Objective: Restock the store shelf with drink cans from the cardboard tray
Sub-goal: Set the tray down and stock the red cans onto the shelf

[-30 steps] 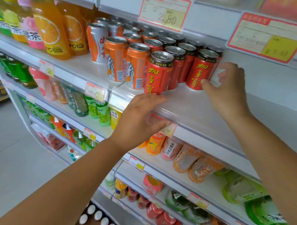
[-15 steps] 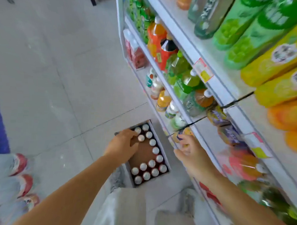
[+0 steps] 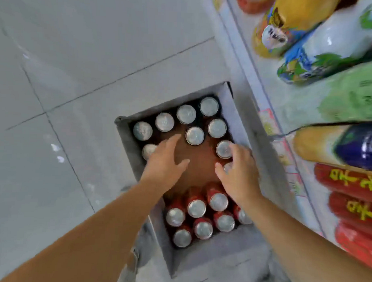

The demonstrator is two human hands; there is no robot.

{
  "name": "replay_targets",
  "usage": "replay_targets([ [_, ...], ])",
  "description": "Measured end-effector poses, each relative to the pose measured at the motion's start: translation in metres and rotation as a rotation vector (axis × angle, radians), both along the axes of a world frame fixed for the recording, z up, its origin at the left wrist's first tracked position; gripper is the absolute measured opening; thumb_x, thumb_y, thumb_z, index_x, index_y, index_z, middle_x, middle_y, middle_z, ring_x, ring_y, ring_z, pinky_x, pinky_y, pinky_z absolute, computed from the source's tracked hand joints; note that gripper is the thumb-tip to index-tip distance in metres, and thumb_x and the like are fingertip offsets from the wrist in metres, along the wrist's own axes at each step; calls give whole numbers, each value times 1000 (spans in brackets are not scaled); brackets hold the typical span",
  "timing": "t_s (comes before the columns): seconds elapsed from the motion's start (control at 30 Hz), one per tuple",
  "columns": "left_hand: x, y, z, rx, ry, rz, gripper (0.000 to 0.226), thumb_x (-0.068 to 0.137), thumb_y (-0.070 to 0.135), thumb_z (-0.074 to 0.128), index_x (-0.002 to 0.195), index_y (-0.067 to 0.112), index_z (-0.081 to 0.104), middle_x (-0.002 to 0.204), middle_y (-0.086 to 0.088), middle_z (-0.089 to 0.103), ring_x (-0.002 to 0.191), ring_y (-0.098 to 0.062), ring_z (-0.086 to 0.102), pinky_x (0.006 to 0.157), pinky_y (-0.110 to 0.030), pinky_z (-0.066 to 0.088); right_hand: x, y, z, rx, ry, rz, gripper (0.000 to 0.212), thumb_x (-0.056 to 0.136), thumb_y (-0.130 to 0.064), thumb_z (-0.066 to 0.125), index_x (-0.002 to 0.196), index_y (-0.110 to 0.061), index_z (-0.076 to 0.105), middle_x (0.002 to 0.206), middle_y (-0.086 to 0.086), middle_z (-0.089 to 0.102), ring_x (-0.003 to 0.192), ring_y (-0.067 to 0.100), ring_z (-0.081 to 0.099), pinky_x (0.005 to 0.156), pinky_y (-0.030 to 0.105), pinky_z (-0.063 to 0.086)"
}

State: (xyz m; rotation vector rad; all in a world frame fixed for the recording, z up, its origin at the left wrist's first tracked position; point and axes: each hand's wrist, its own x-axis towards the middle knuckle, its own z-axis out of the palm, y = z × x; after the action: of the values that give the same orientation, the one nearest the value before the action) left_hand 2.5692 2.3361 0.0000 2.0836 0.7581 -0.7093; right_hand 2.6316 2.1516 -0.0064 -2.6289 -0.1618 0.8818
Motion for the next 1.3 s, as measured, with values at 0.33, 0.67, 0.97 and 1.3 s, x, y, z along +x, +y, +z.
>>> replay_targets([
  [0.33,47,-18,-94,67,-76,-157,85,81,15,75,141,43,23,123,-9,48,107,-31,55,92,-47,49,-3,20,-85,-196,-235,13,80,80,-26,75,145,-13,29,149,5,31,109,31,57,81,42,50],
  [0.67,10,3,30,11,-167,46,71,72,31,83,128,44,42,109,16,56,99,-7,53,83,-22,41,-2,2,42,100,-210,-146,67,71,-35,82,126,-20,48,129,0,50,109,23,57,76,33,45],
  [0.97,5,-3,374,36,-350,48,76,58,57,86,122,45,47,98,25,60,87,2,55,72,-8,41,1,-22,406,259,-326,-259,67,62,-43,82,118,-20,55,114,-4,58,102,18,57,79,32,45],
  [1.3,20,-85,726,-350,-936,29,68,53,40,86,109,47,48,102,15,67,94,-5,66,83,-19,51,-25,-107,772,490,-760,-319,64,60,-40,82,116,-27,53,106,-14,48,93,-21,44,78,-1,33],
])
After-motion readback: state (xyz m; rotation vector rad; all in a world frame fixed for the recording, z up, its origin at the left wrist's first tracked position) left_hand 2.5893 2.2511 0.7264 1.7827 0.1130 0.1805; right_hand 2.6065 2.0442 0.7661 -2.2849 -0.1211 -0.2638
